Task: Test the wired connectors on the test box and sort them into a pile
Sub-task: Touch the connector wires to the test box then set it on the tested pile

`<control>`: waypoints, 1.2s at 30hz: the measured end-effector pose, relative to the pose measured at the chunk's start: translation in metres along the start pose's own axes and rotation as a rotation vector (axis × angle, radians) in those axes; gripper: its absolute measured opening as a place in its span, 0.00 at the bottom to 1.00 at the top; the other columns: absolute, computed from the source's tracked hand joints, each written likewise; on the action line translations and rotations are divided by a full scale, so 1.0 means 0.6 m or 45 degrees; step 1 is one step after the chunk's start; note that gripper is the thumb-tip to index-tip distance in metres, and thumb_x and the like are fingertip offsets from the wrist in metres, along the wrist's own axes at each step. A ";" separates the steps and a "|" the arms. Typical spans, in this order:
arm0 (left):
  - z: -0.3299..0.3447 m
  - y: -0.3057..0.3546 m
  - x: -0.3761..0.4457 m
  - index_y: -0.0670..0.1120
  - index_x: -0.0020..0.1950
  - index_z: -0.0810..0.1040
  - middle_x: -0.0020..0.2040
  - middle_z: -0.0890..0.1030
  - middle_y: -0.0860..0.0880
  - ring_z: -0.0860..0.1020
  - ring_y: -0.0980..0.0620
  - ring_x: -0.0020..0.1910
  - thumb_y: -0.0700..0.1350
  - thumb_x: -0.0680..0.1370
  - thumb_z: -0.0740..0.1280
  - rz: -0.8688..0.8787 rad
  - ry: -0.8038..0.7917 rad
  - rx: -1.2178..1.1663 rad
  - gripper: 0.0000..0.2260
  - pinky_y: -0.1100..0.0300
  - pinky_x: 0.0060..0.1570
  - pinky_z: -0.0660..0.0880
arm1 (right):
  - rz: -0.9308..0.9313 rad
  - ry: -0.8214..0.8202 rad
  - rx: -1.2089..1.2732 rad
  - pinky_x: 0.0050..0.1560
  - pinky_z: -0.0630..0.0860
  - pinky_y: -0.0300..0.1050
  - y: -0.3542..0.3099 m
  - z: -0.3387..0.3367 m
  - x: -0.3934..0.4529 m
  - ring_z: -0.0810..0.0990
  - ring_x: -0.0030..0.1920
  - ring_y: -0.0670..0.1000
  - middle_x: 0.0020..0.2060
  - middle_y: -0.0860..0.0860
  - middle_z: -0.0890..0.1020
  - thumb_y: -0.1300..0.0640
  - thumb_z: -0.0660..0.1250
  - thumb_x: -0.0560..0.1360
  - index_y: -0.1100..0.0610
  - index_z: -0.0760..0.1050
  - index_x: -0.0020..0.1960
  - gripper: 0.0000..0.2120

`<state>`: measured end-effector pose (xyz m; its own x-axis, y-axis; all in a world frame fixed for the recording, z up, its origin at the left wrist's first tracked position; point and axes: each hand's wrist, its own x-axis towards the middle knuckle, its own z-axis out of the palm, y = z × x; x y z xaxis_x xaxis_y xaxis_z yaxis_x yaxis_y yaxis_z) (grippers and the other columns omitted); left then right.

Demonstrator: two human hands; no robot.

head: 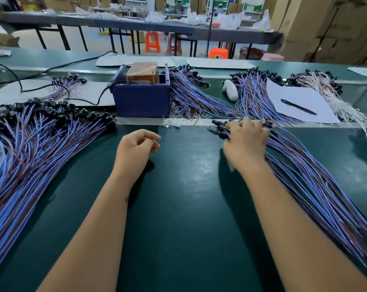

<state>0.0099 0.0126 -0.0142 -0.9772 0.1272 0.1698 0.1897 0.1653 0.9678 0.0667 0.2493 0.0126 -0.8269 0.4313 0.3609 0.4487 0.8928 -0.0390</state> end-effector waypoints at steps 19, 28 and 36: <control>-0.079 -0.018 0.012 0.46 0.67 0.75 0.66 0.73 0.41 0.69 0.40 0.63 0.42 0.78 0.62 -0.153 0.500 1.060 0.17 0.52 0.48 0.66 | -0.478 -0.297 0.925 0.57 0.62 0.43 -0.219 0.047 -0.083 0.70 0.58 0.51 0.54 0.47 0.77 0.51 0.62 0.78 0.48 0.80 0.54 0.09; -0.090 -0.023 0.011 0.47 0.68 0.69 0.69 0.69 0.42 0.61 0.40 0.69 0.44 0.79 0.60 -0.305 0.467 1.307 0.17 0.45 0.63 0.62 | -0.441 -0.329 0.959 0.53 0.60 0.42 -0.217 0.042 -0.084 0.71 0.57 0.51 0.53 0.46 0.78 0.51 0.63 0.78 0.48 0.80 0.52 0.08; -0.099 -0.031 0.013 0.47 0.58 0.83 0.58 0.78 0.42 0.66 0.38 0.62 0.43 0.82 0.61 -0.165 0.570 1.144 0.11 0.49 0.47 0.68 | -0.447 -0.343 0.958 0.56 0.63 0.44 -0.216 0.040 -0.085 0.71 0.57 0.51 0.53 0.47 0.78 0.51 0.62 0.79 0.49 0.80 0.52 0.08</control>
<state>-0.0071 -0.0475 -0.0199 -0.9061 -0.2922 0.3060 -0.0995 0.8501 0.5171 0.0424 0.1145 -0.0229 -0.9701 0.0466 0.2383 -0.1111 0.7874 -0.6064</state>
